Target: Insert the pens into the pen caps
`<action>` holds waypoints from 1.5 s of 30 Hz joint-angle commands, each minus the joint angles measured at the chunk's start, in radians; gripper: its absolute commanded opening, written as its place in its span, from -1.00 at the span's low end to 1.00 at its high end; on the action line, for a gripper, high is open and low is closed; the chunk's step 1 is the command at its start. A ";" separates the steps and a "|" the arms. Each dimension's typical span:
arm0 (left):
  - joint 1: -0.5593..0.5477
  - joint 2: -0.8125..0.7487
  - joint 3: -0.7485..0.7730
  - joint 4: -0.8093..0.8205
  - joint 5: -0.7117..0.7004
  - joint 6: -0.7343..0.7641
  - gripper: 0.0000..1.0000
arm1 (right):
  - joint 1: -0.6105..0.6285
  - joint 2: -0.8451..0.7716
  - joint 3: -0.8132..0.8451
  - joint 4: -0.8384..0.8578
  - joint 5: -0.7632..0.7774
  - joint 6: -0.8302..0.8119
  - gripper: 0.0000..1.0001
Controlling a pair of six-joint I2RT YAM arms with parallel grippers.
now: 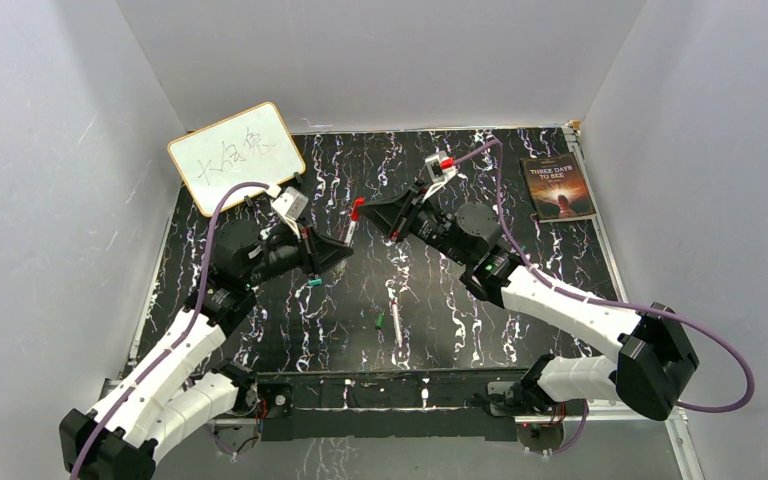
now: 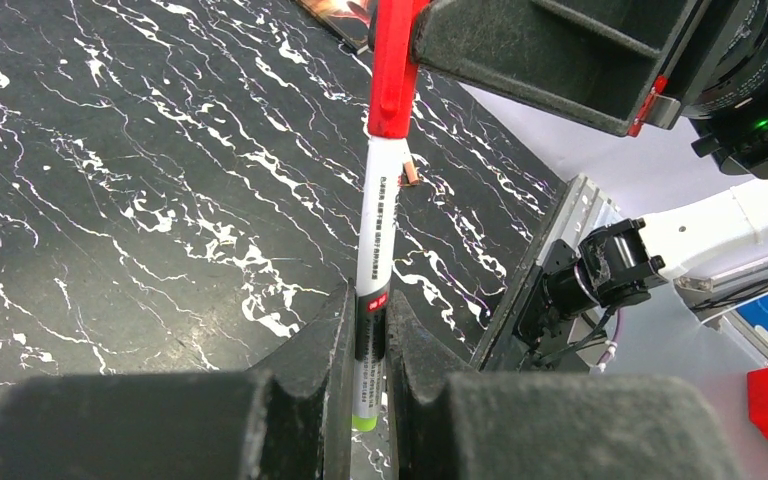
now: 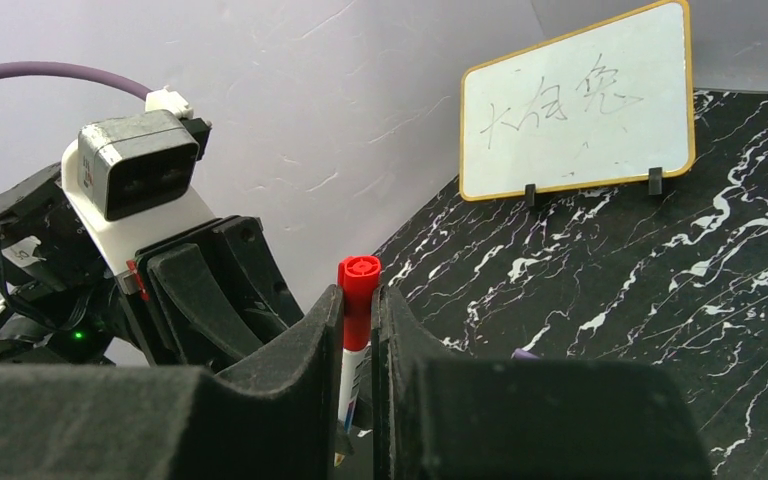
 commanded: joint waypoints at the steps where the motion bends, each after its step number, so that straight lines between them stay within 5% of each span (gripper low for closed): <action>1: 0.013 0.006 0.107 0.137 -0.100 0.016 -1.00 | 0.016 -0.005 -0.031 -0.140 -0.132 -0.065 -1.00; 24: 0.013 0.105 0.239 0.161 -0.091 0.055 -1.00 | 0.060 0.005 -0.117 -0.185 -0.174 -0.085 -1.00; 32: 0.013 0.076 0.211 0.126 -0.060 0.065 -1.00 | 0.058 -0.089 -0.100 -0.197 0.007 -0.093 -0.98; 35: 0.013 0.074 0.207 0.089 -0.014 0.071 -1.00 | 0.057 -0.139 -0.047 -0.234 0.080 -0.132 -0.42; 45: 0.013 -0.014 0.104 0.055 0.026 0.030 -1.00 | 0.042 -0.145 0.169 -0.280 0.042 -0.175 0.12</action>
